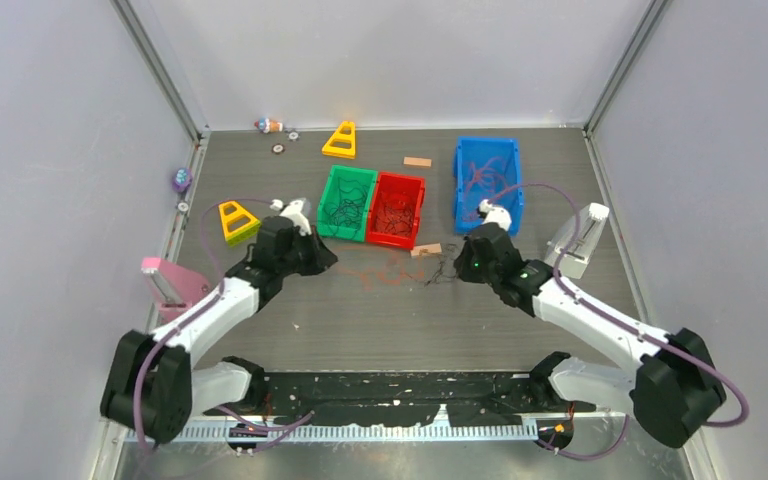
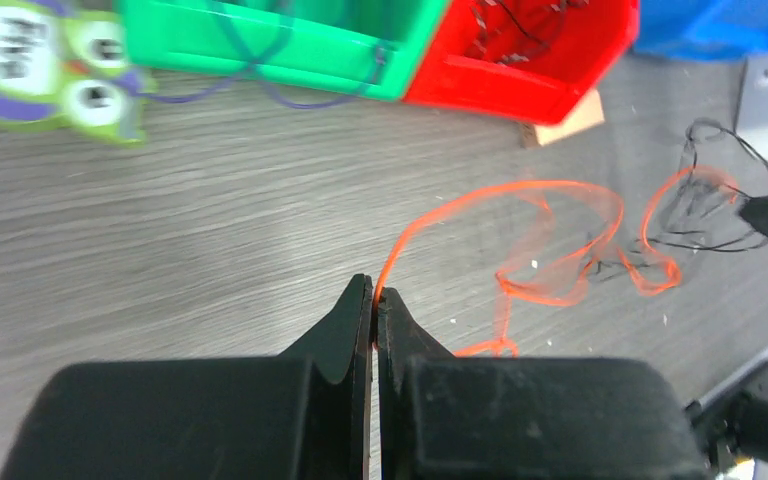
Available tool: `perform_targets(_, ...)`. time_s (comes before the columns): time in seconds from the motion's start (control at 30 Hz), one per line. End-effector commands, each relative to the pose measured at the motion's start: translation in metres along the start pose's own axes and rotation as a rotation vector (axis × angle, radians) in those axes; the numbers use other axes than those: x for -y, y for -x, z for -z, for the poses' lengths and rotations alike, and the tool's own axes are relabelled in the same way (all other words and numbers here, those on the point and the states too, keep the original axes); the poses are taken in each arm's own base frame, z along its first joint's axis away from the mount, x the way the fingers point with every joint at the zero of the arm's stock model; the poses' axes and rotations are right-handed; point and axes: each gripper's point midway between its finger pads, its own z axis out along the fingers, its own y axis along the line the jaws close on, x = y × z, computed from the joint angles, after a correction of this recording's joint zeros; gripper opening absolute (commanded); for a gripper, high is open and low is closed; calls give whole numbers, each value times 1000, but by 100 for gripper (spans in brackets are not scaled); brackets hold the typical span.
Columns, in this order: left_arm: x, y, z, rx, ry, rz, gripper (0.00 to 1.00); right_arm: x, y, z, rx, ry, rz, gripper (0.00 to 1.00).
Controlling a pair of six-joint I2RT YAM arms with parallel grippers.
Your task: Untangle the cables
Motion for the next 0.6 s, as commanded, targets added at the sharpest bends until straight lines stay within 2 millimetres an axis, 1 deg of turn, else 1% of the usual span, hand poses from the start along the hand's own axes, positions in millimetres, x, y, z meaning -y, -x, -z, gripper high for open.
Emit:
perform_targets(0.0,-46,19,34,133,184,27,0,66,14,17,93,-237,-65,5)
perform_targets(0.03,-54,24,43,168,214,44,0,77,16,22,110,-263,-93,5)
perform_targets(0.07,-62,25,50,196,242,65,0,83,18,25,121,-279,-103,5)
perform_targets(0.1,-66,31,61,237,261,80,0,93,21,30,144,-298,-130,5)
perform_targets(0.17,-77,36,75,290,316,109,0,106,29,37,187,-326,-166,5)
perform_targets(0.23,-82,41,88,334,349,129,0,113,39,44,229,-338,-185,5)
perform_targets(0.27,-80,45,92,355,346,128,0,112,42,46,235,-327,-179,5)
perform_targets(0.33,-75,50,99,364,337,121,0,100,54,47,248,-263,-139,5)
perform_targets(0.37,-75,49,102,355,345,118,0,93,63,49,256,-235,-122,5)
perform_targets(0.4,-76,51,106,355,367,111,0,92,68,50,261,-237,-121,5)
perform_targets(0.47,-85,57,119,375,447,111,0,97,80,57,283,-289,-129,5)
perform_targets(0.5,-91,58,126,386,488,121,0,104,86,62,301,-337,-139,5)
perform_targets(0.57,-99,61,139,416,556,158,0,119,93,71,335,-416,-184,5)
